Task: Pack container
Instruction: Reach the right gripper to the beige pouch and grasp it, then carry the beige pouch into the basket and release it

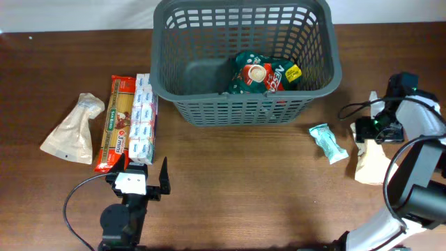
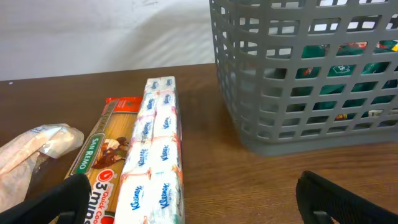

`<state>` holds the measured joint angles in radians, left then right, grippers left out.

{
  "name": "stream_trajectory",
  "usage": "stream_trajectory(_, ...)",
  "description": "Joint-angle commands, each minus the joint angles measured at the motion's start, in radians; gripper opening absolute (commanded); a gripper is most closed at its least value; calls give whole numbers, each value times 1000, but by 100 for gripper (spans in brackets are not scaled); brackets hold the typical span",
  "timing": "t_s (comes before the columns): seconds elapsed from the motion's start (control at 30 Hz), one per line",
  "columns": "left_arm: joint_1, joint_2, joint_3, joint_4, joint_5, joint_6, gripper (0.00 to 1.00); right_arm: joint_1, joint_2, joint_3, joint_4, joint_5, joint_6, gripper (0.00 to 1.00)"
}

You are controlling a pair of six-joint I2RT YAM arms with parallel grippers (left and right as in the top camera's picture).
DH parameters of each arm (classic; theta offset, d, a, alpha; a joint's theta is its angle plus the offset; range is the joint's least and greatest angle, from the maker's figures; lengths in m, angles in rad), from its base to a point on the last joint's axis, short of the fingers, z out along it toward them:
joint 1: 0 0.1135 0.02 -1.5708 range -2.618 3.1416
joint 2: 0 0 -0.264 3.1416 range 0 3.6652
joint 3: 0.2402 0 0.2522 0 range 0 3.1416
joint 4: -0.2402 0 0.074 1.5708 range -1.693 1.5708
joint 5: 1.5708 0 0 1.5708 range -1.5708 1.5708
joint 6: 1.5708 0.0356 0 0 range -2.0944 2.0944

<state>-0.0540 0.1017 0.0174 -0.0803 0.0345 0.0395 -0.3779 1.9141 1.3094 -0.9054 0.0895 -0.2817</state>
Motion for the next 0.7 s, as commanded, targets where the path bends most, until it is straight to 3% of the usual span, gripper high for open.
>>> stream_trajectory(0.0,5,-6,-6,1,6,-10,99,3,38,-24,21,25,32,59)
stream_trajectory(0.07,5,-6,-6,1,6,-10,99,3,57,-32,30,28,49,41)
stream_trajectory(0.17,5,-6,-6,1,6,-10,99,3,85,-34,48,28,106,30)
stream_trajectory(0.23,5,-6,-6,1,6,-10,99,3,88,-33,60,24,141,6)
stream_trajectory(0.43,5,-6,-6,1,6,-10,99,3,73,118,-18,24,168,4)
stream_trajectory(0.57,5,-6,-6,1,6,-10,99,3,59,420,-174,-34,220,4)
stream_trajectory(0.6,5,-6,-6,1,6,-10,99,6,59,618,-267,-122,220,4)
stream_trajectory(0.67,5,-6,-6,1,6,-10,99,15,59,806,-346,-188,220,4)
